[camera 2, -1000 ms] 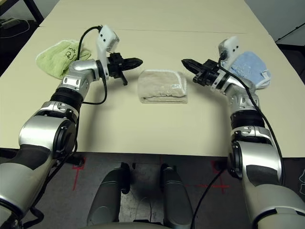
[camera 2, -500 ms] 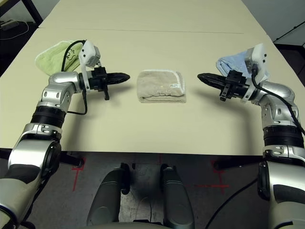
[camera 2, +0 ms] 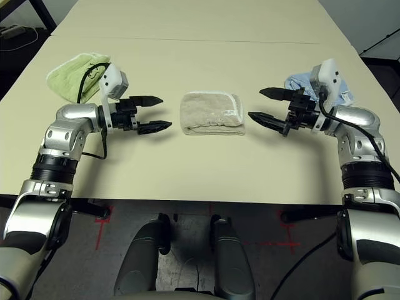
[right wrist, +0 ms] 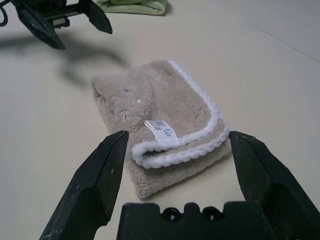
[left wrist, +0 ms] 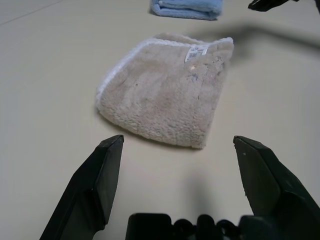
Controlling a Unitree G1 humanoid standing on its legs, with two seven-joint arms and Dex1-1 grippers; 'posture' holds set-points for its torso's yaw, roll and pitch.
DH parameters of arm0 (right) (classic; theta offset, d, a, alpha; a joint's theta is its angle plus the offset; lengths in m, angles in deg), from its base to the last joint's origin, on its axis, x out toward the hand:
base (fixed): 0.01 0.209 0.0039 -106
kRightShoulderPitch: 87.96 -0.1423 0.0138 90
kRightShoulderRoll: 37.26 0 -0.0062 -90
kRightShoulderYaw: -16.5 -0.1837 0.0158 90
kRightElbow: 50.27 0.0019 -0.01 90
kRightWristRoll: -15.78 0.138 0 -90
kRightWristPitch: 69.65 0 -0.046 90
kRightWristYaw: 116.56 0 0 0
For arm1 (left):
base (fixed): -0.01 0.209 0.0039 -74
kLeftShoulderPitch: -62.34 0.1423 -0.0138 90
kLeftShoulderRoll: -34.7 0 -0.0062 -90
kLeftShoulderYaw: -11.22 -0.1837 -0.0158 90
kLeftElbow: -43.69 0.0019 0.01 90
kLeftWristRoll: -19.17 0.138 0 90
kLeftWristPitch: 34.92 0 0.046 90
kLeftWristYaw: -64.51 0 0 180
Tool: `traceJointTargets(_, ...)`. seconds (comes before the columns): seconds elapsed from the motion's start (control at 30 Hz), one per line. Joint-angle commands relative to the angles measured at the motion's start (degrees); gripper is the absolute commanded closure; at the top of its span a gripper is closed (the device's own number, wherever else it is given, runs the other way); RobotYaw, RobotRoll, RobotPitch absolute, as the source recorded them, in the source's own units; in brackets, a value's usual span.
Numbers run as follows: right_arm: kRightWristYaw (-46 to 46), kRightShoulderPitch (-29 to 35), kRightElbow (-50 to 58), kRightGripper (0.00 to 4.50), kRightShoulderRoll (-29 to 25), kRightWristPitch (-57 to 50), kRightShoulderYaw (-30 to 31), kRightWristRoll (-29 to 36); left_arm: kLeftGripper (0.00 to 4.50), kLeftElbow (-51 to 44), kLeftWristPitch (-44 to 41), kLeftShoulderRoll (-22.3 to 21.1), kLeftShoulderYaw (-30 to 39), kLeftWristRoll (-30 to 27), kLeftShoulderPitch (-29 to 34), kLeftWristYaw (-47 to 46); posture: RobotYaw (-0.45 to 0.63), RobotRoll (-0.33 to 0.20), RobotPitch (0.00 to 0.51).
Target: Fold the towel and set it aside.
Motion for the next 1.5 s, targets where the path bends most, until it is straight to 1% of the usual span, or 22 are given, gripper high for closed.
traceJointTargets(0.03,-0.9,1.9,-0.4,0.06,-0.7,-1.2,-1.0,0.5,0.00,-1.9,-2.2,-0.1,0.4,-1.6,1.4,-2.5,0.01,0.000,0.217)
traceJointTargets(0.17,-6.3,7.6,7.9,0.06,1.1,-10.6,-3.8,5.4,0.00,-4.2,-3.7,-0.1,0.9,-2.8,3.4,-5.1,0.02,0.000,0.224)
traceJointTargets(0.2,-8.6,8.7,9.8,0.06,1.8,-14.4,-5.0,7.2,0.00,-5.0,-3.7,-0.5,0.6,-2.9,4.1,-5.1,0.02,0.000,0.227)
traceJointTargets(0.3,-14.2,10.2,13.4,0.06,3.5,-24.3,-7.8,11.8,0.00,-6.0,-3.9,-1.1,0.2,-3.2,4.9,-4.9,0.02,0.000,0.230)
traceJointTargets(0.37,-16.6,10.1,14.5,0.06,3.9,-29.4,-8.4,13.6,0.00,-5.5,-3.3,-1.4,-0.3,-3.1,4.5,-4.4,0.02,0.000,0.232)
traceJointTargets(0.53,-20.1,7.0,11.3,0.06,3.2,-35.2,-6.5,11.9,0.00,-3.6,0.8,-1.6,-1.9,-2.7,3.4,-2.3,0.02,0.000,0.237)
traceJointTargets(0.8,-18.3,-1.3,1.0,0.06,3.0,-39.4,-1.6,8.5,0.00,-1.3,10.0,-1.0,-3.1,-2.4,3.0,0.2,0.03,0.000,0.247)
traceJointTargets(1.03,-15.7,-6.4,-4.8,0.06,4.5,-41.9,0.9,7.1,0.00,-1.7,10.2,-2.1,-2.4,-4.3,3.2,2.2,0.04,0.000,0.253)
traceJointTargets(1.17,-14.4,-9.3,-9.3,0.06,5.7,-41.0,1.8,5.6,0.00,-0.1,10.6,-3.7,-1.0,-5.2,3.0,3.4,0.04,0.000,0.254)
traceJointTargets(1.33,-12.4,-10.9,-12.2,0.06,6.9,-42.6,2.9,4.3,0.00,0.5,11.0,-5.9,-0.1,-6.4,4.5,5.5,0.06,0.000,0.260)
traceJointTargets(1.5,-11.4,-11.5,-12.2,0.06,8.1,-43.7,2.9,4.1,0.00,2.8,12.6,-7.5,0.5,-6.0,5.3,6.1,0.06,0.000,0.261)
